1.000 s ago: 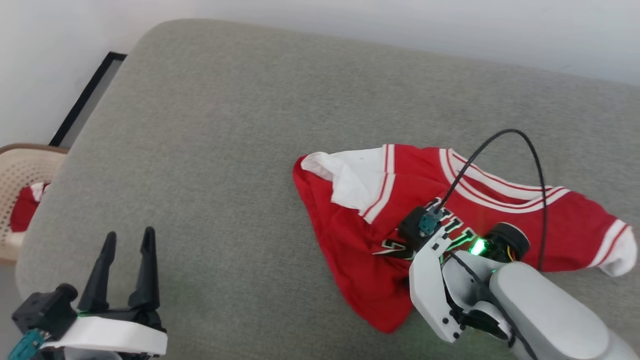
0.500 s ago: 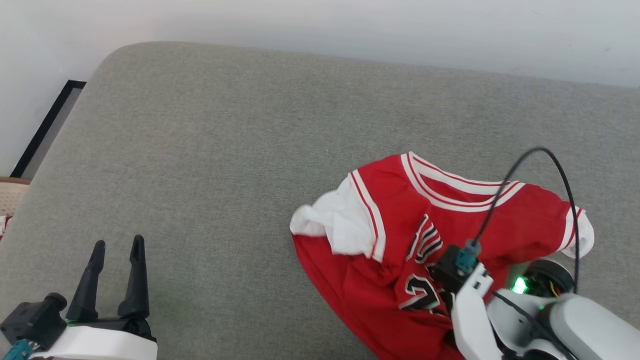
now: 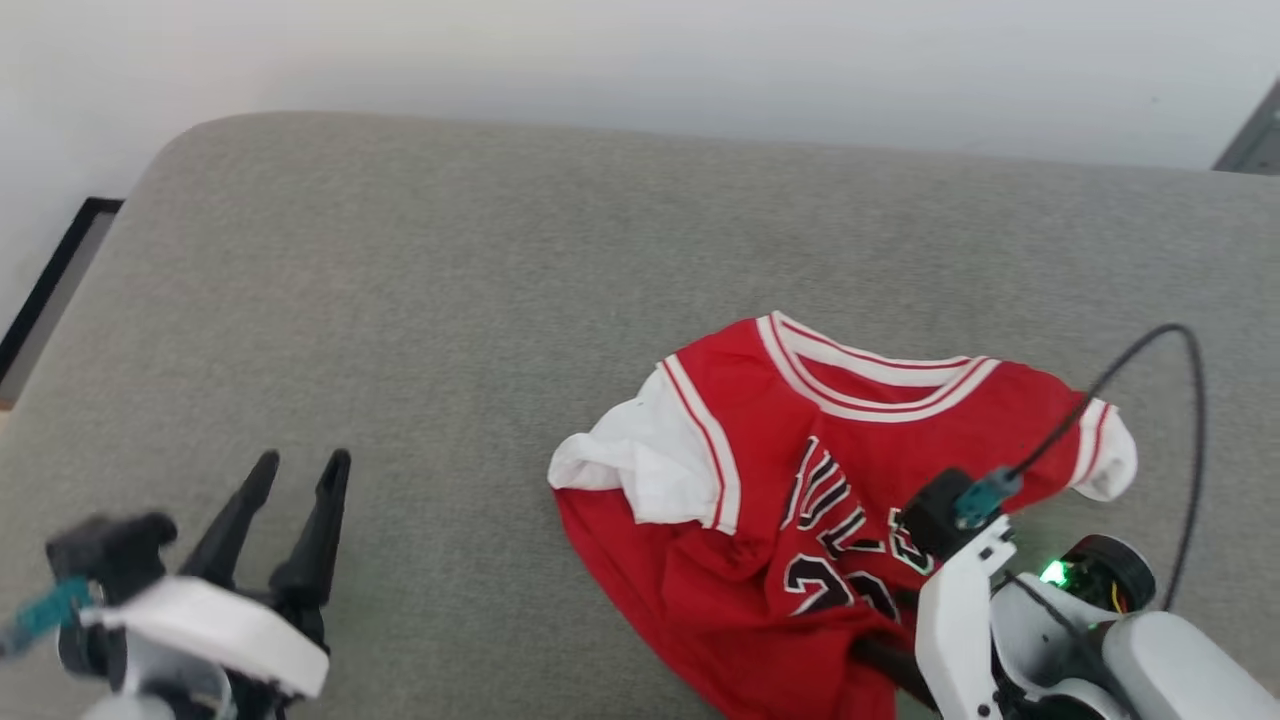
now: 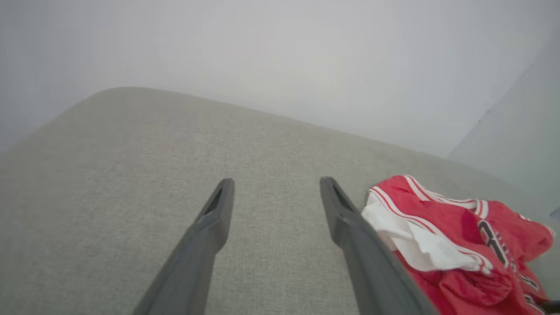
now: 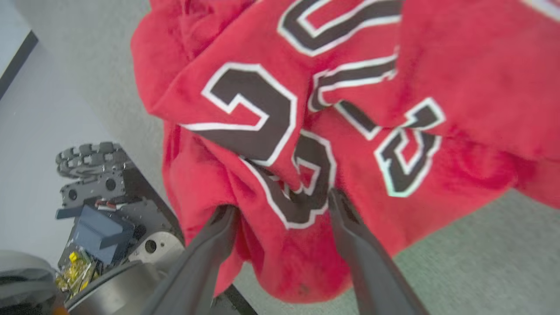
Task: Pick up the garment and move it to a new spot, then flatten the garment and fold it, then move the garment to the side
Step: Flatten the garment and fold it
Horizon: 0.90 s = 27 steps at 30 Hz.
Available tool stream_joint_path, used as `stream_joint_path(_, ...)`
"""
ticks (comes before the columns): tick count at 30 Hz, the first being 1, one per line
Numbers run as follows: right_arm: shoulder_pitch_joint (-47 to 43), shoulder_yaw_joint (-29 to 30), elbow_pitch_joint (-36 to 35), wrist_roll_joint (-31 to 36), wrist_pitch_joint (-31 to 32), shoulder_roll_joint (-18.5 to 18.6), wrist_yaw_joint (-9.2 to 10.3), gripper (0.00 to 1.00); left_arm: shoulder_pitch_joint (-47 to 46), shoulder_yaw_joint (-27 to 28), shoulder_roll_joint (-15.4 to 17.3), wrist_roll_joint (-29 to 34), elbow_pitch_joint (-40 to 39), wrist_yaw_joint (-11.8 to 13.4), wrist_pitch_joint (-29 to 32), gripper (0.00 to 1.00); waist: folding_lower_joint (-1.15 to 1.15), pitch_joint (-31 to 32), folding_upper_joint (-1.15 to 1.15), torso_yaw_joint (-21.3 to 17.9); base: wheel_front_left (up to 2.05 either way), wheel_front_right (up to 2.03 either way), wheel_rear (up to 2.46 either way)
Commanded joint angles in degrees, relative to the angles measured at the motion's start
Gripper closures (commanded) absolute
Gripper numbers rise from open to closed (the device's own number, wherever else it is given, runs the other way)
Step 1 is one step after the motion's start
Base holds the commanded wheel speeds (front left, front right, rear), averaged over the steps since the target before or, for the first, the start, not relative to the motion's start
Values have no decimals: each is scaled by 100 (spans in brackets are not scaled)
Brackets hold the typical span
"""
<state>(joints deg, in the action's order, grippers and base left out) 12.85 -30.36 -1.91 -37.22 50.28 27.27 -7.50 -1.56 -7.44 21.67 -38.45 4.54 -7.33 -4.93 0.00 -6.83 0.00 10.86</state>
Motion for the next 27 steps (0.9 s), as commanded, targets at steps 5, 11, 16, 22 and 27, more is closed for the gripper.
stream_joint_path(5,-282,628,-273,199,-344,-299,3,0,-559,-276,422,-667,-230,-18,1046,0,0,50,0,-330,0,0,0)
stream_joint_path(11,-404,1329,-706,515,-807,-675,3,0,-1304,-551,807,-1038,-315,12,2375,0,0,-14,0,-739,0,0,0)
stream_joint_path(16,-314,1716,-880,787,-1296,-950,3,0,-1858,-749,954,-1188,-253,72,3188,0,0,-73,0,-1022,0,0,0)
stream_joint_path(22,-28,2265,-761,1481,-2506,-1430,2,0,-2684,-1204,934,-1381,137,197,4468,0,0,-202,0,-1449,0,0,0)
stream_joint_path(27,236,2605,-464,1929,-3463,-1829,2,0,-3055,-1518,856,-1376,513,260,5091,0,0,-288,0,-1716,0,0,0)
